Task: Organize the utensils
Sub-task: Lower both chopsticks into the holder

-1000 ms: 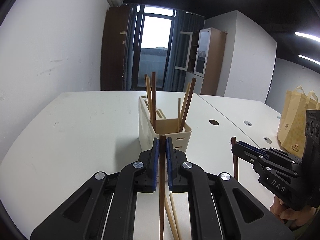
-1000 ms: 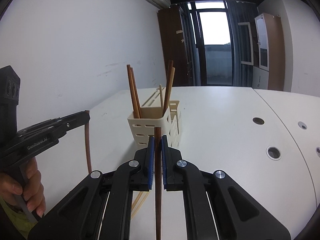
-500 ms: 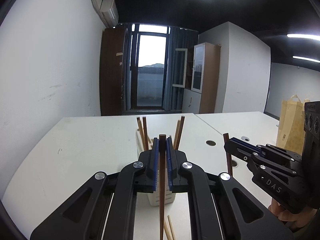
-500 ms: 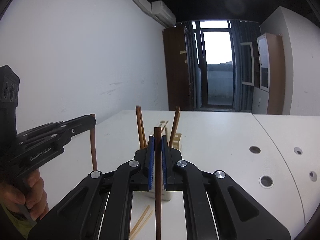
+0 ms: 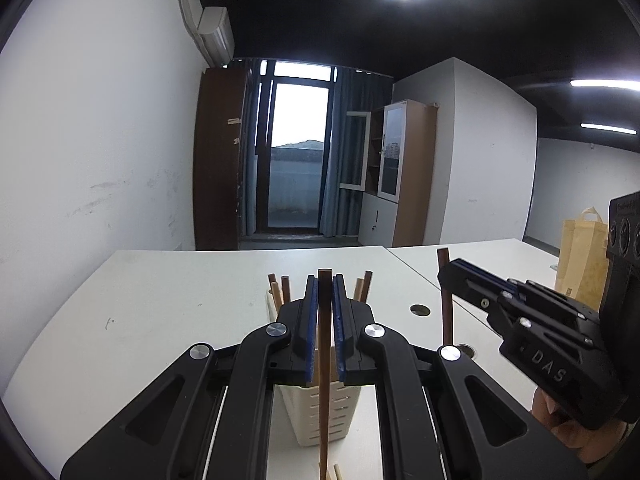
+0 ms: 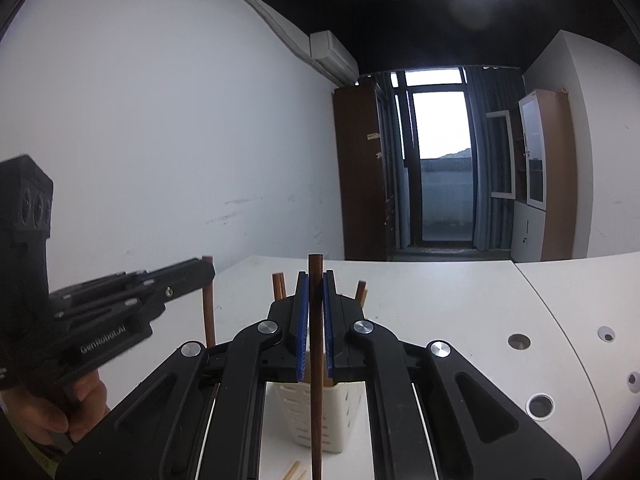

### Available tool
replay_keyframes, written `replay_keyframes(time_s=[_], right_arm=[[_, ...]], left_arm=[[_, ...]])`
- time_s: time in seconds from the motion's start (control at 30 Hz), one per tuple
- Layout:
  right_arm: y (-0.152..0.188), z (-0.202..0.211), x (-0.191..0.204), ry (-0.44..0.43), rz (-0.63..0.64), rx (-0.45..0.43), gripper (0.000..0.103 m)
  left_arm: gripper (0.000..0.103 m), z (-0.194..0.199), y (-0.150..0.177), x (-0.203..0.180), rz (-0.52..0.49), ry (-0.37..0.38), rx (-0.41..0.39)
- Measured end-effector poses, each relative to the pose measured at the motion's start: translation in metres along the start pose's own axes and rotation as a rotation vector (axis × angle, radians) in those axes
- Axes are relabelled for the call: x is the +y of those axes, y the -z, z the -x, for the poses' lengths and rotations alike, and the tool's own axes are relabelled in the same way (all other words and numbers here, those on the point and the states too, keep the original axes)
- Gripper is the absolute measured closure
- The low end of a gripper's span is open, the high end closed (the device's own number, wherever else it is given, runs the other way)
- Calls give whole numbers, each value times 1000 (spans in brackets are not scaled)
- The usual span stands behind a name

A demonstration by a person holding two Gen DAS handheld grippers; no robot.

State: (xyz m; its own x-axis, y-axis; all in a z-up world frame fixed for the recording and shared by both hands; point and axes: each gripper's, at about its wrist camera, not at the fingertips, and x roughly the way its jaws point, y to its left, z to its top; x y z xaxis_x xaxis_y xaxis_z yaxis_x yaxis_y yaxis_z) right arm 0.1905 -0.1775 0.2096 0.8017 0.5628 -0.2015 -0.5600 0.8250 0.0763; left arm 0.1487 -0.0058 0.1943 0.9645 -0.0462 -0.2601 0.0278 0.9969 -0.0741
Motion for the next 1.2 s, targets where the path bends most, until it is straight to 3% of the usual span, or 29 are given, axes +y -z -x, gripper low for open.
replay_keyframes(time_s=[0.33, 0.6, 0.77, 0.9, 1.0, 1.1, 1.2], right_arm=[[-15, -15, -7, -46, -15, -114, 95], [-25, -4, -11, -80, -30, -257, 95], [-28, 5, -12, -96, -28, -353, 95], [-27, 6, -11, -96, -31, -411, 95], [-25, 5, -11, -88, -26, -447, 95], [-23, 7, -17, -119, -54, -487, 95], [-22, 9, -18, -96, -52, -528, 95]], left_arm=[[96, 5, -20, 11, 47, -10, -102], [96, 21, -31, 3, 67, -29, -237], [96, 33, -27, -15, -27, -108, -373], [96, 33, -27, -20, -24, -92, -407], [96, 36, -25, -22, -12, -120, -469], [96, 41, -24, -21, 12, -100, -545], [96, 39, -24, -22, 20, -100, -582]])
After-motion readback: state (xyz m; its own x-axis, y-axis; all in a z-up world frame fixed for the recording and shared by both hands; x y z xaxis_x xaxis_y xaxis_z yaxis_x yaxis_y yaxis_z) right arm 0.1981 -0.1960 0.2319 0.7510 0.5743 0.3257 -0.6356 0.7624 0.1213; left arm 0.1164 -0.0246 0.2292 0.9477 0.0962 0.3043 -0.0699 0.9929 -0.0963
